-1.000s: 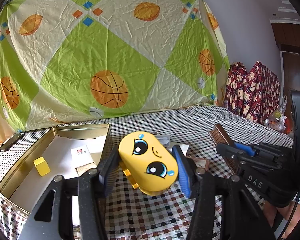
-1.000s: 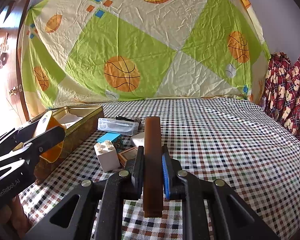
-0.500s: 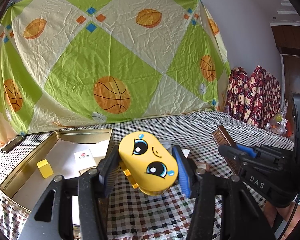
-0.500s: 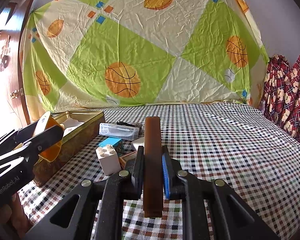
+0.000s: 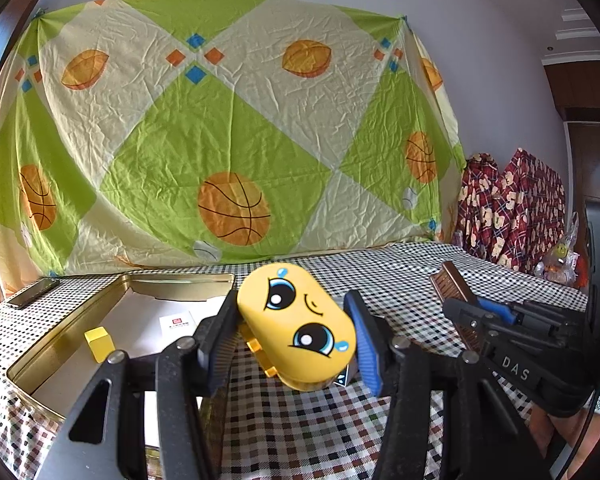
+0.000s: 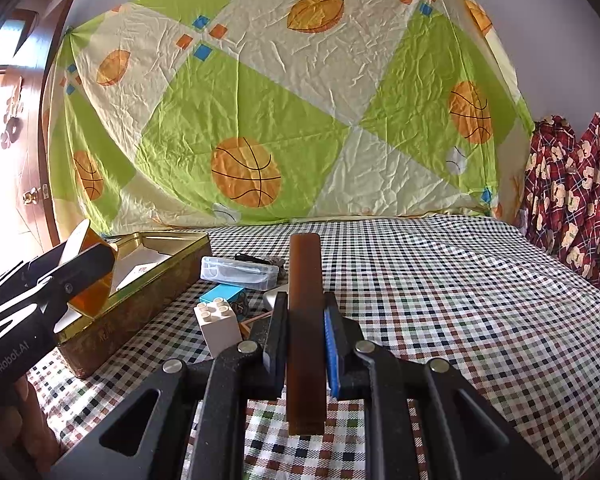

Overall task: Organize rigid objects
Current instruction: 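Lift and carry the yellow face block and brown comb toward the tin, then lower the yellow face block and brown comb over the tin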

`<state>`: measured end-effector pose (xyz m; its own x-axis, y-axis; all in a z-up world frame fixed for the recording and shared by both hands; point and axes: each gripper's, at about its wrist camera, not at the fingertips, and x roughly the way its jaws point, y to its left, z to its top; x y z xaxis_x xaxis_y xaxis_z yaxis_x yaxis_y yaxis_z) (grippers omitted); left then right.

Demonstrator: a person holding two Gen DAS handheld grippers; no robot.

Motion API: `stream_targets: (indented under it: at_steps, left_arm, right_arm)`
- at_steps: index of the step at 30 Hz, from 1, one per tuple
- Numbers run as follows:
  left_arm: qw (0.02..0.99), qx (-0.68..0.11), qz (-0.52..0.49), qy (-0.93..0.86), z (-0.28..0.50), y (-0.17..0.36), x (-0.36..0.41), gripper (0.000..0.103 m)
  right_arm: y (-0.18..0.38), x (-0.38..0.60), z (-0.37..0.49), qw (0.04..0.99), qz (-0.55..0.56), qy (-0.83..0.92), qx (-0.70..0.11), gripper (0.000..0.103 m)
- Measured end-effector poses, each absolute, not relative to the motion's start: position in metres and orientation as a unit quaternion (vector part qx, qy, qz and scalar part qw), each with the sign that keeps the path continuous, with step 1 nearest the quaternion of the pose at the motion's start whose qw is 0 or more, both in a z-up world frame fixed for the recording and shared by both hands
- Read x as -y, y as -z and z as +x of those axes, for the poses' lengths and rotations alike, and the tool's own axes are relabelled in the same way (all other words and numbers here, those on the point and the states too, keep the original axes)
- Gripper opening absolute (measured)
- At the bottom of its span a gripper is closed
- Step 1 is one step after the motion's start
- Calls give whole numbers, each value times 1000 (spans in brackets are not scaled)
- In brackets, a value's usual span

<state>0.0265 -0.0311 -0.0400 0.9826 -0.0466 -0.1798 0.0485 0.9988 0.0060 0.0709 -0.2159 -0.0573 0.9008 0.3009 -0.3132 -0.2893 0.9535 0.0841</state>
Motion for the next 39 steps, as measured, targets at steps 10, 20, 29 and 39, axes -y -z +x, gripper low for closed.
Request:
stream_targets:
  at_steps: [10,20,29,39]
  left_arm:
    - [996,-83,-12,12,24,39,19,52]
    - [997,-81,-18,-4,19,40,4,52]
    - [997,-77,-22,-20,16,40,-7,52]
    - [996,-71,-20,-39,11,39,-20,52]
  right_arm:
    - [56,215,71,976,23,-136,-166,17]
    - [55,192,65,974,12,-163,-157,17]
    - [54,182,61,974,7,-171,-150,17]
    - [53,165,58,970,5,-192,-148,17]
